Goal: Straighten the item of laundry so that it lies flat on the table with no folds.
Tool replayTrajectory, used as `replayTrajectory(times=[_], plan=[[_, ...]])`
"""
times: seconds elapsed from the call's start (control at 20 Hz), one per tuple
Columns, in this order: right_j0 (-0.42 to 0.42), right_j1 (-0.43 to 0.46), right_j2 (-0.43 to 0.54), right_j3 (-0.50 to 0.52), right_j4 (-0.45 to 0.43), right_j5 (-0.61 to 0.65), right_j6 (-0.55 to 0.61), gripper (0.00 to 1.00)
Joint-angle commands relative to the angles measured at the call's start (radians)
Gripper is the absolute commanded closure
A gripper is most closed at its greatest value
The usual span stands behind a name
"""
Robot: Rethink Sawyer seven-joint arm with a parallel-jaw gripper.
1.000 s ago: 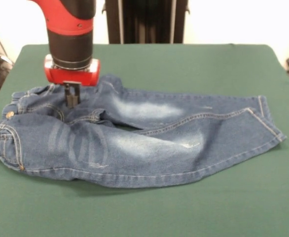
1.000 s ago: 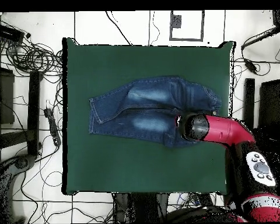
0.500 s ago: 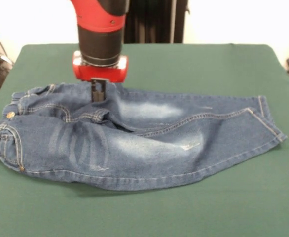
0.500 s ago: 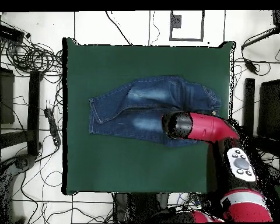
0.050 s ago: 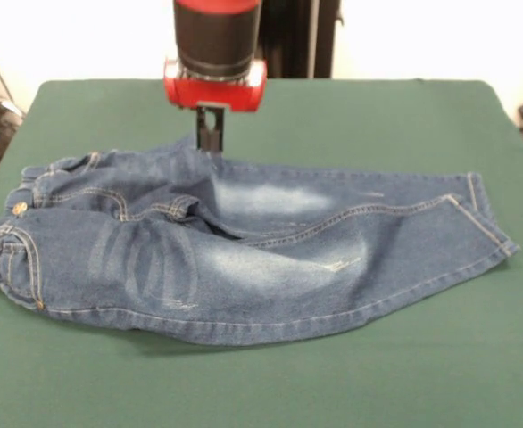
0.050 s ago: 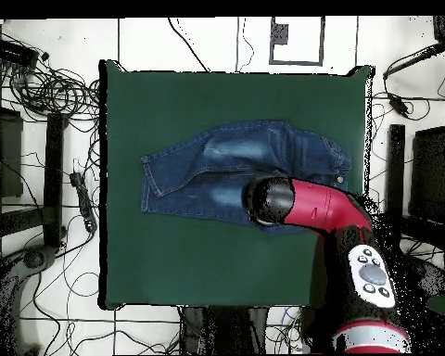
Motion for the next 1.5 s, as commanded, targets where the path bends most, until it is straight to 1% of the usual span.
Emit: replayTrajectory(times=[0.05,0.15,0.3,0.6,0.7,0.9,1.05,1.3,1.5], plan=[[0.097,-0.035,-0.032,0.1,0.112,0.149,0.335,1.0],[0.112,-0.014,-0.036,0.097,0.134,0.134,0.344,1.0],[0.124,0.044,-0.038,0.088,0.154,0.079,0.344,1.0],[0.136,0.193,-0.03,0.065,0.169,-0.103,0.346,1.0],[0.135,0.235,-0.021,0.059,0.183,-0.149,0.355,1.0],[0.161,0.305,-0.03,0.036,0.196,-0.221,0.374,1.0],[0.173,0.344,-0.028,0.034,0.222,-0.271,0.383,1.0],[0.202,0.386,-0.028,0.035,0.256,-0.309,0.391,1.0],[0.253,0.403,-0.042,0.039,0.314,-0.329,0.451,1.0]])
